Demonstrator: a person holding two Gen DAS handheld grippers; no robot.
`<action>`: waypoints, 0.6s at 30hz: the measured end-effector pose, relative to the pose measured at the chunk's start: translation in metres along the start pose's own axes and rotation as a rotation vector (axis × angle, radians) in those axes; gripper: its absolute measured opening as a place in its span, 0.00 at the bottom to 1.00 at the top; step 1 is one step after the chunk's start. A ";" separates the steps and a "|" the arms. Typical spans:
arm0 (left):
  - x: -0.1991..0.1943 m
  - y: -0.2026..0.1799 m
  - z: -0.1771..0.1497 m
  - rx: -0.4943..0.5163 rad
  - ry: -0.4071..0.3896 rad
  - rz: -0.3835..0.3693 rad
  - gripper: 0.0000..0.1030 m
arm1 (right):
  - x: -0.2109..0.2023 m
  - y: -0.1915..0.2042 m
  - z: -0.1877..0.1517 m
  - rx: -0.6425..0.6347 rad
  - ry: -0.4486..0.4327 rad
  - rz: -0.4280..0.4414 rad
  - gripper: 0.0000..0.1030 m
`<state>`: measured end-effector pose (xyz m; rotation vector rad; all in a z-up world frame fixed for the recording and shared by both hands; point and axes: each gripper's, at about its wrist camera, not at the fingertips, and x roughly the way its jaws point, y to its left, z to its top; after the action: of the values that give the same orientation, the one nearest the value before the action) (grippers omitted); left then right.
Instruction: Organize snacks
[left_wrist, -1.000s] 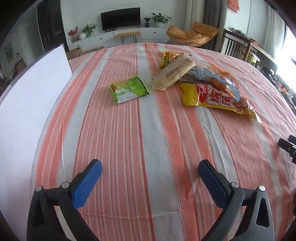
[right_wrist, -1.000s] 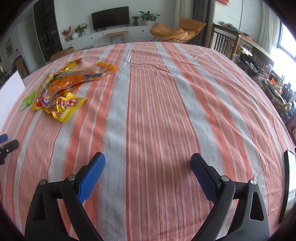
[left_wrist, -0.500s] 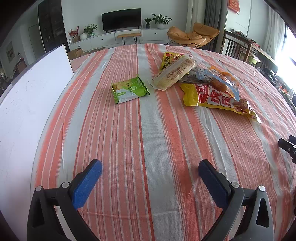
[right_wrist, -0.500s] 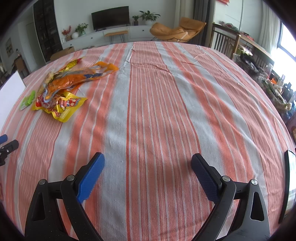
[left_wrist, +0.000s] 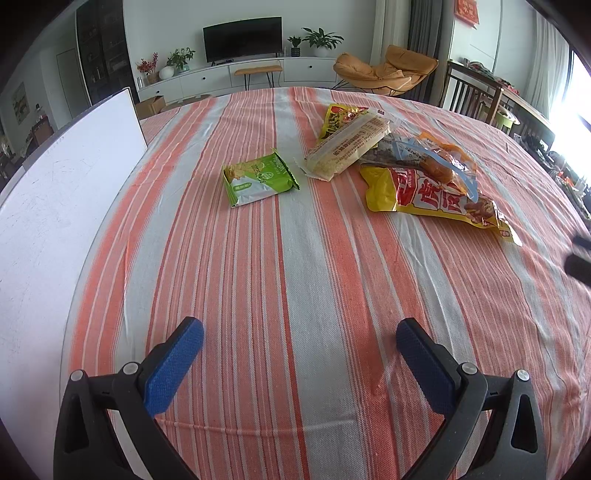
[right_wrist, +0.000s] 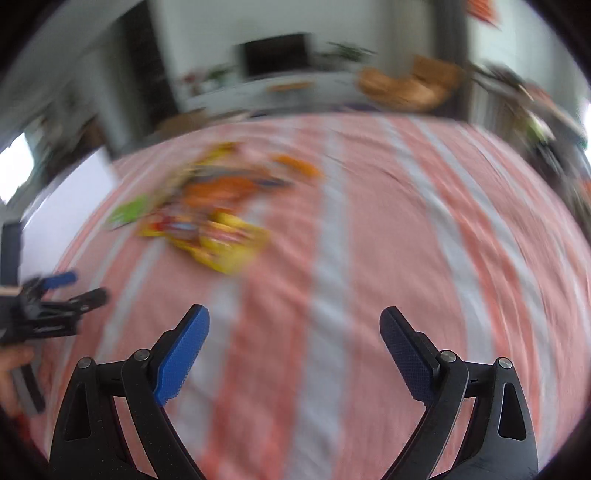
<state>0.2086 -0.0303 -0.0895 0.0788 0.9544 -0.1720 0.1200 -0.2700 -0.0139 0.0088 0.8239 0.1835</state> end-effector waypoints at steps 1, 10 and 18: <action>0.000 0.000 0.000 0.000 0.000 0.000 1.00 | 0.005 0.013 0.011 -0.072 0.004 0.017 0.93; 0.000 0.000 0.000 0.000 0.000 0.000 1.00 | 0.102 0.065 0.074 -0.292 0.219 0.153 0.90; -0.007 -0.001 -0.003 -0.002 -0.001 0.002 1.00 | 0.060 0.091 0.058 -0.334 0.291 0.313 0.90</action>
<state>0.2023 -0.0298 -0.0859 0.0776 0.9537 -0.1689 0.1878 -0.1669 -0.0115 -0.2080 1.0713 0.6278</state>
